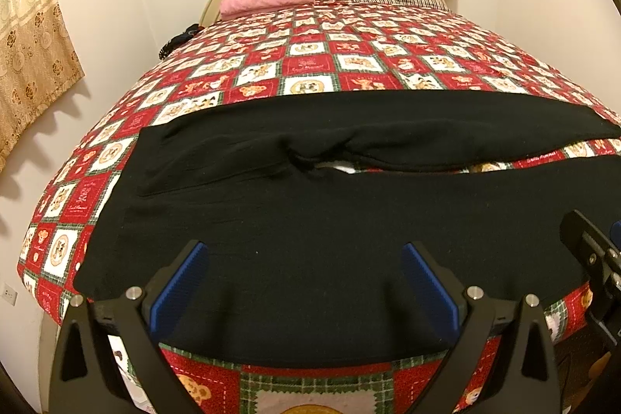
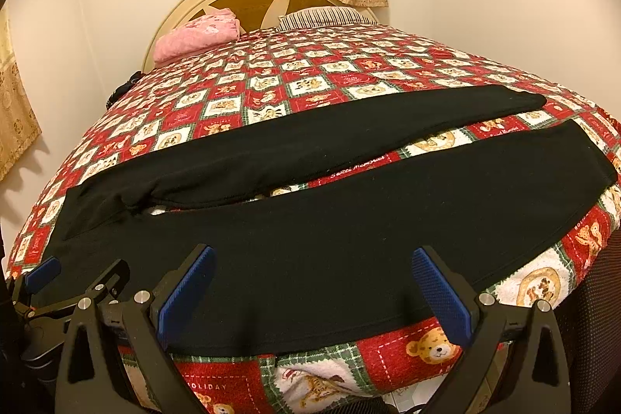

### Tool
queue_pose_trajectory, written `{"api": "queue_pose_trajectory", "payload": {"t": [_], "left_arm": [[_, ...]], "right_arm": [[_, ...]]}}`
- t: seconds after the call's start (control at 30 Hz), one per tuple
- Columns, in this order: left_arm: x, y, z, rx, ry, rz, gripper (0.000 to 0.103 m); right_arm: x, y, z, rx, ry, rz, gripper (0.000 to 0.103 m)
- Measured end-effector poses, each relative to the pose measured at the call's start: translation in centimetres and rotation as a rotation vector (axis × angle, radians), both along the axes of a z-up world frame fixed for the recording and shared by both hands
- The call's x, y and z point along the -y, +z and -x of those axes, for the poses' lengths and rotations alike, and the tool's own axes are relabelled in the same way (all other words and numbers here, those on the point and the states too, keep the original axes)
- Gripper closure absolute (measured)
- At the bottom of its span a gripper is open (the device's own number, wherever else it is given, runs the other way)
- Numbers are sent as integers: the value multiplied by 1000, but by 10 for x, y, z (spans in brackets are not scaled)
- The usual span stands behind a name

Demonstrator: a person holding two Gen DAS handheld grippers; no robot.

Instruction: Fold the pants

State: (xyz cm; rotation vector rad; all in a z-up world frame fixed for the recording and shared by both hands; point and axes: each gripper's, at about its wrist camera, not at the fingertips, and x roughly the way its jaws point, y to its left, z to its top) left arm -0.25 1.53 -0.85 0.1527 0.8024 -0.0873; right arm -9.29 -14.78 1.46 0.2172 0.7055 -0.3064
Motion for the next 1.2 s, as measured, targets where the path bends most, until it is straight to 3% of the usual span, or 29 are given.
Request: {"api": "queue_pose_trajectory", "payload": {"t": [1.03,1.2], "left_arm": [[-1,-5,-3,-22,-4,0,1],[-30,4,-19,-28,-20,40,1]], "right_arm": [[-1,-5,-4,-18,11,-3,1],[7,0,-10,6,10,19,1]]}}
